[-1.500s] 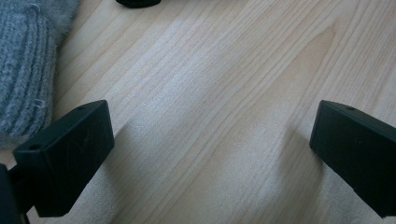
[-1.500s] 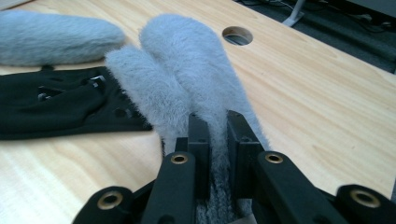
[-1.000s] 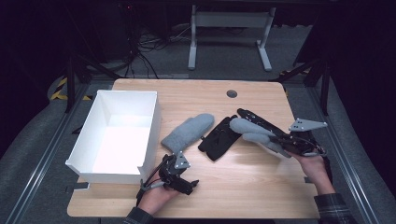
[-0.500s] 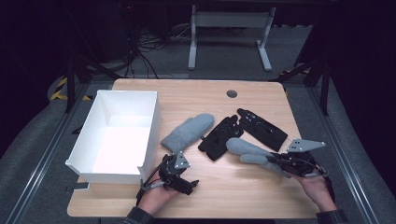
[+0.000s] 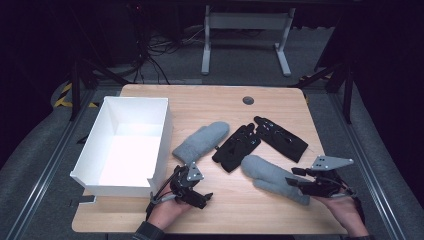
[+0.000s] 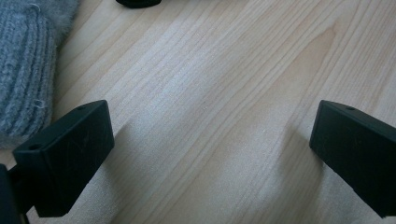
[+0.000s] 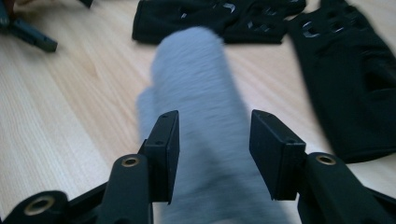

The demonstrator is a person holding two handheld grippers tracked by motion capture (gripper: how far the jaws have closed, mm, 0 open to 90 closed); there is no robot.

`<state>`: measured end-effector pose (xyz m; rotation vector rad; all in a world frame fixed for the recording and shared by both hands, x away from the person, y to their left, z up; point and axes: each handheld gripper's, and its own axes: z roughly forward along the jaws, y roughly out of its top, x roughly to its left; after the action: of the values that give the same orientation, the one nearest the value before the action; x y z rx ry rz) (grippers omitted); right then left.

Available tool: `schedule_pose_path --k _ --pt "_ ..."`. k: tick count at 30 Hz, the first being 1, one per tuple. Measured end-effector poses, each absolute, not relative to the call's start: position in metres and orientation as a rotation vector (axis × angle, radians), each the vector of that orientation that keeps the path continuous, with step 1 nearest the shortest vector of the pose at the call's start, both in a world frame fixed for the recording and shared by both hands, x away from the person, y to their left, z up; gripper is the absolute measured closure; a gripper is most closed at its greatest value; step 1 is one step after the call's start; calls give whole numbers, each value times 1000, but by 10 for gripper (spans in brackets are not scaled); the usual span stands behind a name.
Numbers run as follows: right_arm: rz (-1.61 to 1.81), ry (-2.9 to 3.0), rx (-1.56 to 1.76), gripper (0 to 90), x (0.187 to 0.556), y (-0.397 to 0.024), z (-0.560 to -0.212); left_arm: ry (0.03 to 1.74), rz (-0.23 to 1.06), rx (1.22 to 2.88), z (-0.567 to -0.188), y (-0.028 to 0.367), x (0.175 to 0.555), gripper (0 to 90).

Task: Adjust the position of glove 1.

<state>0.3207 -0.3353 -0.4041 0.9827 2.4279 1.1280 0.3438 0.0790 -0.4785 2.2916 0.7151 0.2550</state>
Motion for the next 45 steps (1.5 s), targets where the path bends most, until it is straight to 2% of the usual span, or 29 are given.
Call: schedule_pose_path --k 1,5,9,20,45 --pt "1133 2420 988 554 322 -338 -402 715 255 2291 -478 79 344 2" --pt "1075 2409 1012 768 337 -354 -405 716 255 2292 -478 79 344 2" --pt "1027 2422 1069 896 350 -371 -423 716 255 2292 -478 79 344 2" --pt "949 2538 1046 900 328 -379 -440 716 255 2292 -478 79 344 2" --pt "1074 2869 655 900 302 -291 -448 716 256 2292 -478 79 344 2"
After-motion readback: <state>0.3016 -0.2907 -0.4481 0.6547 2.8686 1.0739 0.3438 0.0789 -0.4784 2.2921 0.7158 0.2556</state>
